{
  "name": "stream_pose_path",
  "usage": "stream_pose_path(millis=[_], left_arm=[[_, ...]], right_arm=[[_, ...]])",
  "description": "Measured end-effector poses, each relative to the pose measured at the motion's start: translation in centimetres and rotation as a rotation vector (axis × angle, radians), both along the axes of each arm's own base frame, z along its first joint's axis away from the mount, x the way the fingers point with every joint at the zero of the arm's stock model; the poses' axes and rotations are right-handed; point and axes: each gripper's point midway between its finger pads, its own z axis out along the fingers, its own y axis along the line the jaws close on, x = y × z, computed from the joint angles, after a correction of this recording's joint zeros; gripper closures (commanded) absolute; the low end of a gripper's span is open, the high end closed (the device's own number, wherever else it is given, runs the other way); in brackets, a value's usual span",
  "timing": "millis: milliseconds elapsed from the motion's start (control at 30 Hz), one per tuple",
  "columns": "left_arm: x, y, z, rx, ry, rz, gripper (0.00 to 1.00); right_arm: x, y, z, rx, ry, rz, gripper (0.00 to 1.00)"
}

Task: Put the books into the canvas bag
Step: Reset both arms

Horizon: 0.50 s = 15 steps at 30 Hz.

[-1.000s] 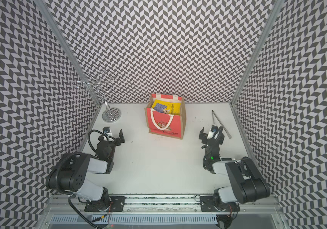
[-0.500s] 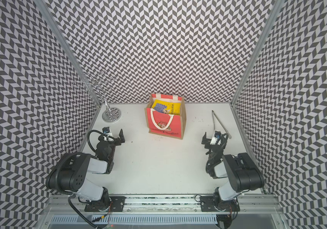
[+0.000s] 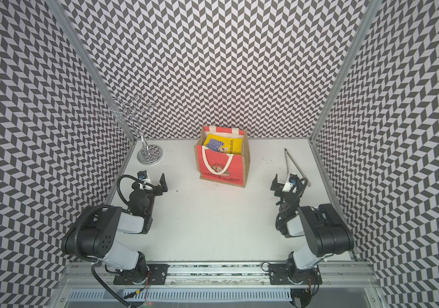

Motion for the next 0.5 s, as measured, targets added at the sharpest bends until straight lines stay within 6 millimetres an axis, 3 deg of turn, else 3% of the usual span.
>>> stream_pose_path(millis=[500], left_arm=[[0.01,-0.04,0.01,0.0,0.0,-0.002,0.0]], right_arm=[[-0.03,-0.13,0.03,0.002,-0.002,-0.008,0.01]])
